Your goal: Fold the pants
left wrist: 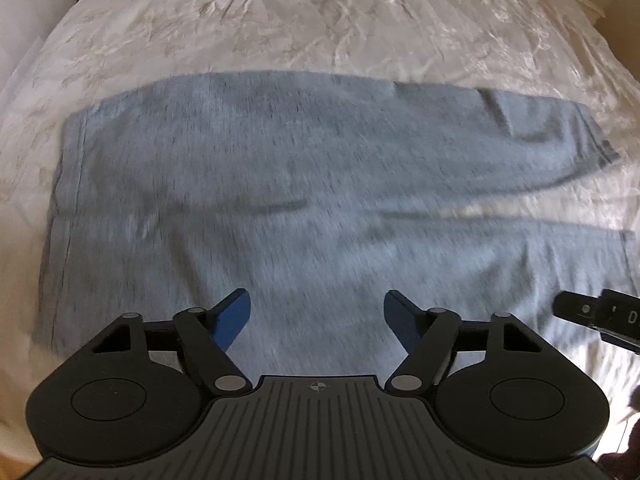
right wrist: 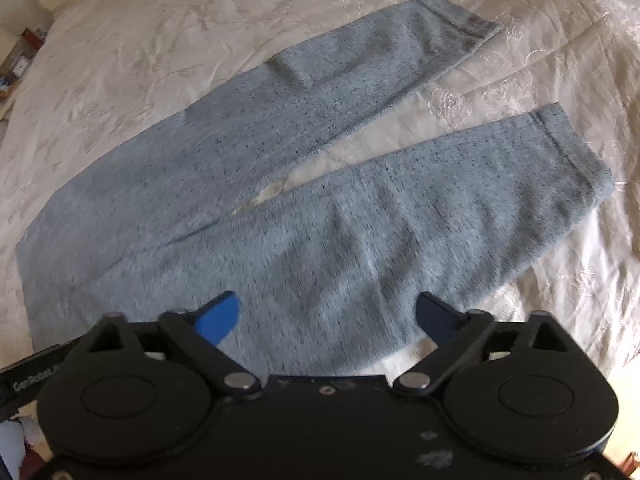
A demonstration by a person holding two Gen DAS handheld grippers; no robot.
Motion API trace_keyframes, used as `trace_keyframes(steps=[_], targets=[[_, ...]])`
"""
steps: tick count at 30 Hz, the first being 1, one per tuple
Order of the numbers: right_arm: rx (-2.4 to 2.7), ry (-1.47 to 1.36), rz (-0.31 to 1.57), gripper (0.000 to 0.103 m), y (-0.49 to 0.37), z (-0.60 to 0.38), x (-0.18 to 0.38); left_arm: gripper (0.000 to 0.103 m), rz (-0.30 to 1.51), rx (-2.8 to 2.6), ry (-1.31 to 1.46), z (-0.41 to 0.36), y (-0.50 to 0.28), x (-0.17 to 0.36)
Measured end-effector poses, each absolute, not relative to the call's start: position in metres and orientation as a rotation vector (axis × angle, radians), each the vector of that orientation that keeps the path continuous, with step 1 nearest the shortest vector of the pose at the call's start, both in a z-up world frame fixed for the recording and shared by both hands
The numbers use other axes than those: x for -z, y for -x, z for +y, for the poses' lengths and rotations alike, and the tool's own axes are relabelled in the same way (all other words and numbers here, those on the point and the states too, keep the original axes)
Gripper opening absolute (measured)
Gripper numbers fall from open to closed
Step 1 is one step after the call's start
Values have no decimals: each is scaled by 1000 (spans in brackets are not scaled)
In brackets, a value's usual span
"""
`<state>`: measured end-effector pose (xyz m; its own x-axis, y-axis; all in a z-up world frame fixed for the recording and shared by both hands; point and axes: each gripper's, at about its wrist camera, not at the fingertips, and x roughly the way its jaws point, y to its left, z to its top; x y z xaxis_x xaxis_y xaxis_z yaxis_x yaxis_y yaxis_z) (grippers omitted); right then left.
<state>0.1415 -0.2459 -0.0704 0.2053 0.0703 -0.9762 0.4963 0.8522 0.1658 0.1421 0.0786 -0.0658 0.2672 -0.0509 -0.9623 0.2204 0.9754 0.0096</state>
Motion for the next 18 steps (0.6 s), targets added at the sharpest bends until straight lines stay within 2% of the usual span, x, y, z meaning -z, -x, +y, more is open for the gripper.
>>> trace_keyframes(steps=[2, 9, 18], targets=[[342, -523, 1352, 86, -157, -252, 76, 67, 1277, 175, -155, 82, -163, 69], [415, -504, 1281, 86, -254, -298, 90, 66, 1221, 98, -130, 93, -256, 76], [595, -525, 1240, 86, -397, -381, 152, 66, 1171, -3, -90, 92, -343, 72]])
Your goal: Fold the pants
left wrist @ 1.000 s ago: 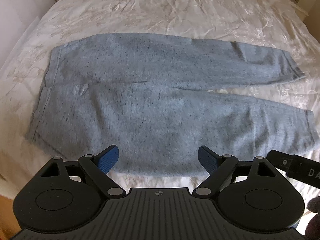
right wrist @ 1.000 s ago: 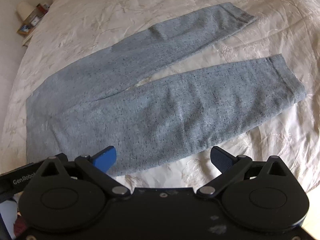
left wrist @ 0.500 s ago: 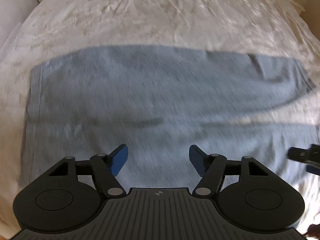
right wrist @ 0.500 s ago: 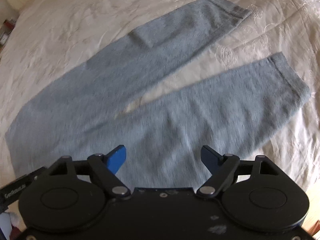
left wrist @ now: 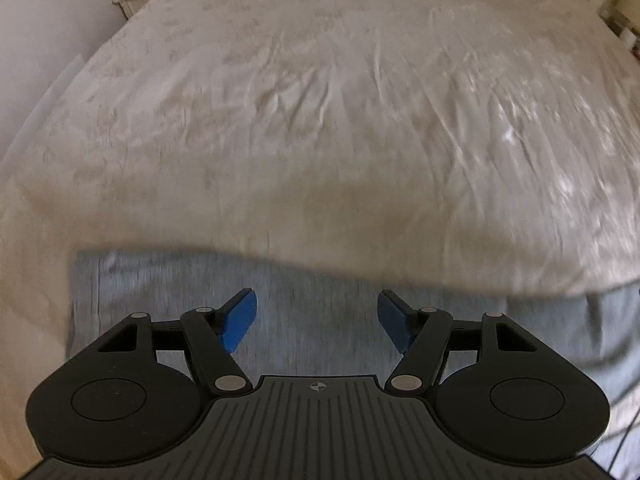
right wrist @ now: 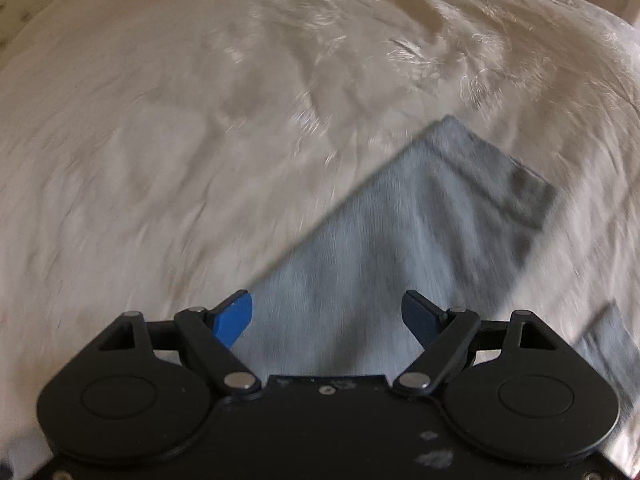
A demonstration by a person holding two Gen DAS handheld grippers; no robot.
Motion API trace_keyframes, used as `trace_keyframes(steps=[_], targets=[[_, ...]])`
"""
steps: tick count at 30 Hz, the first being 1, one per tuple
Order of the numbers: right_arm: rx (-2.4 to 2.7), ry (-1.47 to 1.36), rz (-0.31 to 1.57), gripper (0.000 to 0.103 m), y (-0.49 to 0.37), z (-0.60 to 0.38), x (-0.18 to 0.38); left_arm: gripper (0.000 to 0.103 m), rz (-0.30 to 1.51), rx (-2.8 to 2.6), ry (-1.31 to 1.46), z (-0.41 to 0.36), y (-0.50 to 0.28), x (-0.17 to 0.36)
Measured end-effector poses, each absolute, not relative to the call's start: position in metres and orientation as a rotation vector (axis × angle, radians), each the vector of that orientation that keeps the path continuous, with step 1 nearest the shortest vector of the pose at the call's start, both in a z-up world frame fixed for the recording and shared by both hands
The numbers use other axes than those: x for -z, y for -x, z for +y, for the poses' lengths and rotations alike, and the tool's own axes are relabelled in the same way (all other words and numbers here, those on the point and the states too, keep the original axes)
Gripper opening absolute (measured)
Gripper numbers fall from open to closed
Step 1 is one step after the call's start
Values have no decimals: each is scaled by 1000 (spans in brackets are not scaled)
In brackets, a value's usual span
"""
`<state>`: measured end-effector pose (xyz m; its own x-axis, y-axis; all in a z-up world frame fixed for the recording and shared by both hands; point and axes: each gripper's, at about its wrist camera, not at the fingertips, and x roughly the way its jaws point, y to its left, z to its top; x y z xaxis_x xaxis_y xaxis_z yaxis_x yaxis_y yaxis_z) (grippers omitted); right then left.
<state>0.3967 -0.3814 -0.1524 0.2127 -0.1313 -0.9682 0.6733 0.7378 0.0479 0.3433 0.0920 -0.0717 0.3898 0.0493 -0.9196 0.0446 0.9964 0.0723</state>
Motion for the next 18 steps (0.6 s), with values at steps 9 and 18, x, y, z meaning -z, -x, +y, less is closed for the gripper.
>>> trace_keyframes(steps=[9, 18], targets=[[745, -568, 1343, 51, -429, -411, 219, 66, 1231, 13, -95, 76, -362, 97], [577, -702, 1232, 8, -351, -427, 169, 66, 1294, 35, 35, 65, -376, 116]])
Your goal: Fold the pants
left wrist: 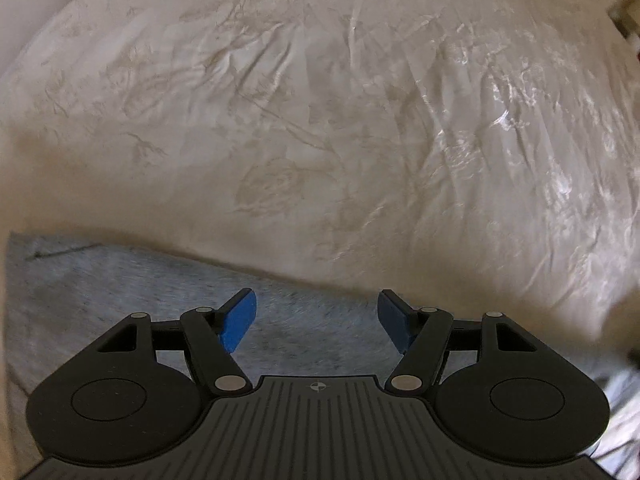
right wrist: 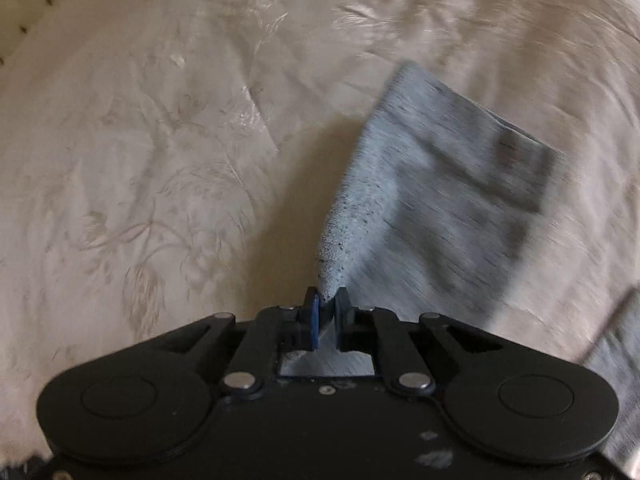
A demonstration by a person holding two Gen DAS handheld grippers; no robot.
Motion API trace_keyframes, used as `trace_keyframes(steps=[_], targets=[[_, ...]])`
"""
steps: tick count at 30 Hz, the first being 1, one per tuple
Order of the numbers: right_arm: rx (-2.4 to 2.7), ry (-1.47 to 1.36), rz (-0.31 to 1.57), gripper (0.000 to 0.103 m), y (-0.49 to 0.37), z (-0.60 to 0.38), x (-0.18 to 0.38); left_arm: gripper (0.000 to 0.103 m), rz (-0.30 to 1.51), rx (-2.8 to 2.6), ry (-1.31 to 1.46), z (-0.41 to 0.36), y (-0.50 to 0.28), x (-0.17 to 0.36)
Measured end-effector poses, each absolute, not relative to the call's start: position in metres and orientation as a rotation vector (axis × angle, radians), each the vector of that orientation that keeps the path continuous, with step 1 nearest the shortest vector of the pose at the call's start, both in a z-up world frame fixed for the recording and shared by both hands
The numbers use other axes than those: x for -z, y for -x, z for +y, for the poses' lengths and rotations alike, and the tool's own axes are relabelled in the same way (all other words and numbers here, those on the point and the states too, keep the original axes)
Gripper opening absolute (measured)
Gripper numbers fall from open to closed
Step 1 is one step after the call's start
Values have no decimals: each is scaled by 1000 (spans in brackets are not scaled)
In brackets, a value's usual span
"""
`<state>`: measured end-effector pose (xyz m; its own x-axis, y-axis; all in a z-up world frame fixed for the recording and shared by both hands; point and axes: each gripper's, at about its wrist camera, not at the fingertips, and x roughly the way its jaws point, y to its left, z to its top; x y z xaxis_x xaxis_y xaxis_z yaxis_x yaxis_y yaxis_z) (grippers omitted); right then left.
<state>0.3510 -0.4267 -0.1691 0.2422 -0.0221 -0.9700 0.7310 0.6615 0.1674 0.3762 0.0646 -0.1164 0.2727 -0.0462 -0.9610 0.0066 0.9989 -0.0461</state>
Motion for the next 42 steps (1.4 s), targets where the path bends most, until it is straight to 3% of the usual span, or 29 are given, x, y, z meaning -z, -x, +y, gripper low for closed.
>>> trace_keyframes(steps=[7, 15, 16, 17, 18, 24, 31, 36, 42], targets=[[581, -784, 1234, 8, -288, -423, 161, 66, 1343, -17, 93, 67, -386, 126], [594, -826, 1248, 8, -274, -421, 171, 66, 1480, -115, 81, 68, -402, 166], [591, -823, 1249, 8, -274, -420, 171, 52, 1514, -115, 78, 68, -406, 174], [588, -820, 1249, 8, -275, -421, 171, 16, 1534, -123, 86, 69, -409, 180], [584, -815, 1248, 8, -276, -420, 169, 9, 1537, -146, 95, 73, -410, 181], [553, -783, 1184, 8, -272, -418, 143, 7, 1328, -55, 70, 77, -362, 111], [575, -765, 1127, 8, -197, -417, 97, 6, 1187, 72, 23, 89, -236, 33], [609, -764, 1205, 8, -128, -412, 110, 6, 1272, 71, -7, 98, -164, 59], [623, -734, 1361, 12, -83, -408, 163, 6, 1453, 9, -73, 97, -128, 138]])
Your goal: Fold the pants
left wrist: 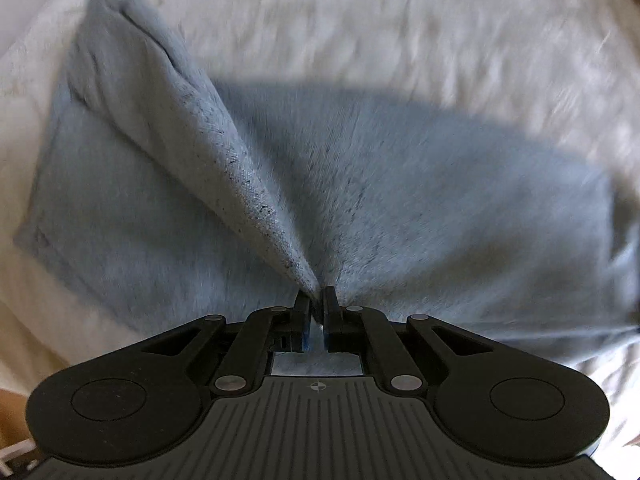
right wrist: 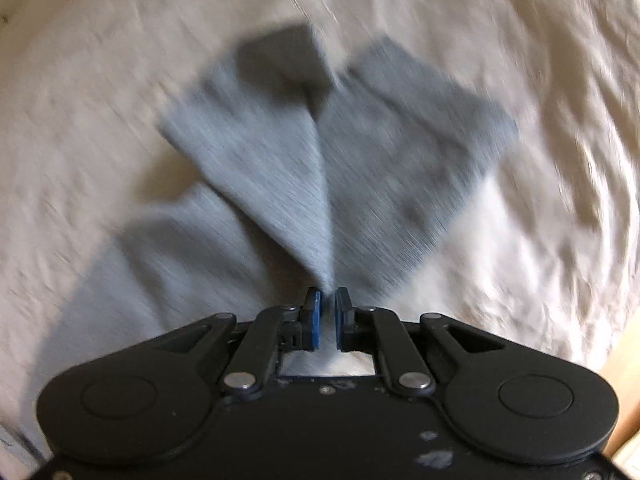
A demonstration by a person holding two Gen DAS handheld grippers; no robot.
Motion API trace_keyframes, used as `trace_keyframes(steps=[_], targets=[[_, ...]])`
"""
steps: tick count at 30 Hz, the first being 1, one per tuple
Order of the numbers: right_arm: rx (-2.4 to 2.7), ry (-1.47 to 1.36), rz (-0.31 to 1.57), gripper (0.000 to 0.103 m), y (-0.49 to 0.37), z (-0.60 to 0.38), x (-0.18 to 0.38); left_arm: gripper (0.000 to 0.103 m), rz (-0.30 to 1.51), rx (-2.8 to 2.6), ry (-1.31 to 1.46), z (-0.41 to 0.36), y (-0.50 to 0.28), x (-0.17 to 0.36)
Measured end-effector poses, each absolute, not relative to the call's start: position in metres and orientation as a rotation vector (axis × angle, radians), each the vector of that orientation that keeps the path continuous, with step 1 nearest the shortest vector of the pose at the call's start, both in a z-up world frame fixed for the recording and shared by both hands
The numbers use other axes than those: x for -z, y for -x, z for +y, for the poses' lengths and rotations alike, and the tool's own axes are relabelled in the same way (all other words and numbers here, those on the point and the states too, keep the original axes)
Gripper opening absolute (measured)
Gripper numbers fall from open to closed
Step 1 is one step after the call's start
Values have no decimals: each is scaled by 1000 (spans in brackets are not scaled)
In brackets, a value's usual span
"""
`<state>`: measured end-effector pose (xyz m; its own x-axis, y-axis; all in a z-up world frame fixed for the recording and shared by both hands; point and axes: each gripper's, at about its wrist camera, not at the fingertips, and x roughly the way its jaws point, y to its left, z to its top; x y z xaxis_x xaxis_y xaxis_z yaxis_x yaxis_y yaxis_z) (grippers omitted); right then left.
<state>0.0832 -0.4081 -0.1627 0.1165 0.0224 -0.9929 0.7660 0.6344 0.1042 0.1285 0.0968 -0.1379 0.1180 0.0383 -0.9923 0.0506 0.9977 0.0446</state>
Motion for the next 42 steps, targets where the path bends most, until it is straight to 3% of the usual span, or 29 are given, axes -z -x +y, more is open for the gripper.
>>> trace_keyframes(steps=[4, 7, 11, 16, 19, 20, 21, 22, 25, 30, 33, 38, 42], targets=[[610, -689, 1338, 21, -74, -407, 147, 6, 1469, 12, -140, 87, -138, 165], [559, -603, 1241, 52, -82, -401, 118, 6, 1485, -4, -143, 82, -149, 177], [509, -540, 1167, 72, -112, -400, 106, 6, 1481, -29, -140, 79, -159, 183], [537, -485, 1203, 73, -157, -390, 125, 6, 1455, -52, -154, 70, -153, 185], [581, -385, 1263, 67, -178, -380, 145, 6, 1448, -69, -144, 66, -154, 186], [592, -348, 1274, 52, -186, -378, 150, 6, 1446, -74, -140, 65, -156, 186], [600, -309, 1279, 17, -190, -378, 152, 5, 1440, -77, -133, 65, -153, 187], [604, -293, 1288, 6, -193, -381, 152, 4, 1432, -78, -124, 64, -152, 186], [554, -406, 1247, 7, -189, -404, 129, 4, 1362, -88, -83, 65, -152, 164], [431, -574, 963, 7, -147, -453, 36, 4, 1158, -40, -67, 67, -140, 95], [462, -632, 883, 7, -106, -483, 16, 4, 1090, -36, -74, 77, -122, 76], [582, -631, 1147, 7, -69, -507, 106, 4, 1344, -84, -68, 70, -122, 156], [623, -626, 1274, 7, -56, -504, 160, 4, 1391, -95, -166, 54, -132, 189]])
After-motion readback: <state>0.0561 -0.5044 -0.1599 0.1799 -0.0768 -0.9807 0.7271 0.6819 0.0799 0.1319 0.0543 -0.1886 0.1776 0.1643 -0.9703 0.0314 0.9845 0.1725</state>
